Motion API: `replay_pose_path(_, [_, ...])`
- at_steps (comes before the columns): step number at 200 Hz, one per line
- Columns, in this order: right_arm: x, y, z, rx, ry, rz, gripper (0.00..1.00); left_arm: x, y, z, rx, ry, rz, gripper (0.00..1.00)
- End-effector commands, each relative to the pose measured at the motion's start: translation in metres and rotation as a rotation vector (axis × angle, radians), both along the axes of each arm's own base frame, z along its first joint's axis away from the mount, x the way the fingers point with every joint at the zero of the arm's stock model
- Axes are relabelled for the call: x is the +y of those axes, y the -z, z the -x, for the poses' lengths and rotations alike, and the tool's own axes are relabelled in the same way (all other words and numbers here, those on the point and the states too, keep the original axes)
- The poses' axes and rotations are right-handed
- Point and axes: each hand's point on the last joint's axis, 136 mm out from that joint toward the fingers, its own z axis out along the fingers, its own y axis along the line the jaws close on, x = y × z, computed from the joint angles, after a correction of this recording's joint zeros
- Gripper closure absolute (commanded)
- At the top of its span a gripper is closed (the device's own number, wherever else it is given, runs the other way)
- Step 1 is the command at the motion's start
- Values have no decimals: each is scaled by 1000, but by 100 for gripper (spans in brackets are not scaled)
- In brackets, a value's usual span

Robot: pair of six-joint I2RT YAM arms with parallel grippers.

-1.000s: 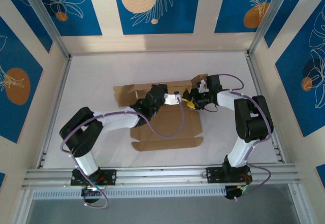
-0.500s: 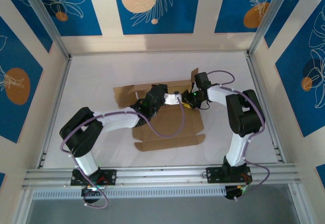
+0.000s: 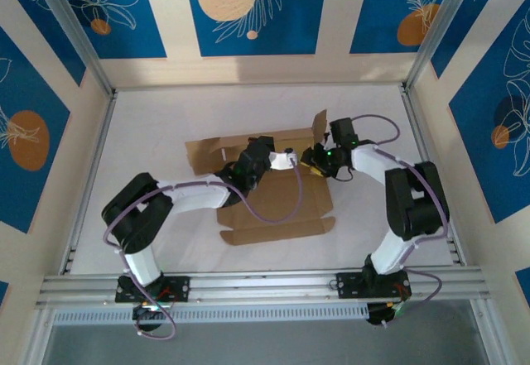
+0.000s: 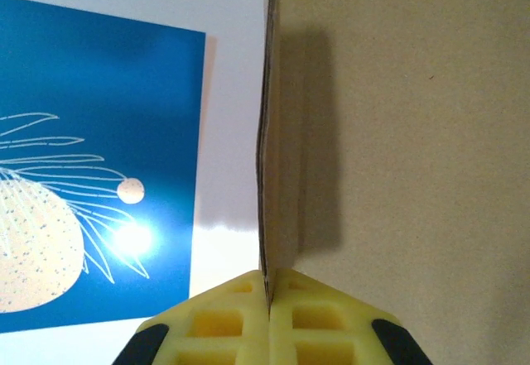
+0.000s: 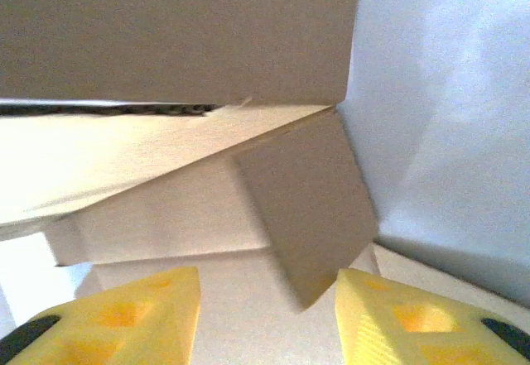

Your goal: Fold the paper box

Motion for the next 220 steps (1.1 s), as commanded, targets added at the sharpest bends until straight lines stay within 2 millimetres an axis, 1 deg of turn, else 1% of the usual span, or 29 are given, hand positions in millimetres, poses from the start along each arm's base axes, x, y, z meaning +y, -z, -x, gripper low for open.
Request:
replay_pose_path(1, [-5,-33,11,-60,-45,-25,49,0,5,-5,-32,-44,-27,100])
replay_pose_path(24, [-18,-57,27,-99,-39,3,48,2,2,-9,-84,-70,-36,100])
replay_pose_path(40, [-34,-79,37,-152,-5,48,54,-1,2,-6,-95,-51,-40,100])
replay_pose_path(52, [-49,-100,38,-206,22,107,59,-2,0,-4,-110,-39,-37,100])
replay_pose_path(70, [-72,-133,27,-281,70,224,62,-6,1,0,-129,-18,-46,100])
replay_pose_path(75, [-78,-138,22,-287,83,243,63,-8,0,2,-134,-9,-47,100])
replay_pose_path(78, [-81,-145,18,-295,90,254,63,-9,0,2,-137,-5,-47,100])
replay_pose_path(85, [-85,-149,10,-294,92,265,63,-9,1,4,-141,2,-51,100])
replay_pose_path(90, [-88,-155,2,-299,96,279,62,-10,1,5,-142,5,-52,100])
replay_pose_path(97, [-93,-158,-9,-290,103,307,60,-11,3,6,-140,12,-57,100])
replay_pose_path(105, [-98,-157,-24,-272,102,333,58,-12,4,8,-139,22,-61,100])
replay_pose_path(111, [-100,-156,-32,-262,99,342,58,-13,5,9,-139,30,-66,100])
replay_pose_path(119, [-102,-153,-48,-255,95,347,55,-14,6,11,-139,41,-67,100])
replay_pose_path(136, [-101,-139,-74,-214,69,289,53,-14,6,13,-135,51,-67,100])
replay_pose_path(140, [-103,-133,-79,-195,66,287,52,-14,7,13,-133,51,-69,100])
replay_pose_path(152, [-104,-126,-94,-166,47,301,52,-14,5,13,-138,52,-65,100])
replay_pose_path(155, [-104,-122,-97,-151,38,304,53,-14,5,13,-137,51,-66,100])
replay_pose_path(169, [-102,-104,-108,-82,5,285,55,-15,6,12,-133,51,-67,100])
replay_pose_path(185, [-95,-84,-113,-29,-37,226,57,-15,9,12,-133,50,-71,100])
replay_pose_path(197, [-85,-76,-116,-27,-71,137,57,-15,11,12,-130,49,-73,100])
replay_pose_path(211, [-81,-71,-119,-17,-75,53,58,-15,12,12,-129,48,-74,100])
replay_pose_path(220, [-75,-69,-117,-5,-87,-5,60,-15,11,11,-130,47,-72,100])
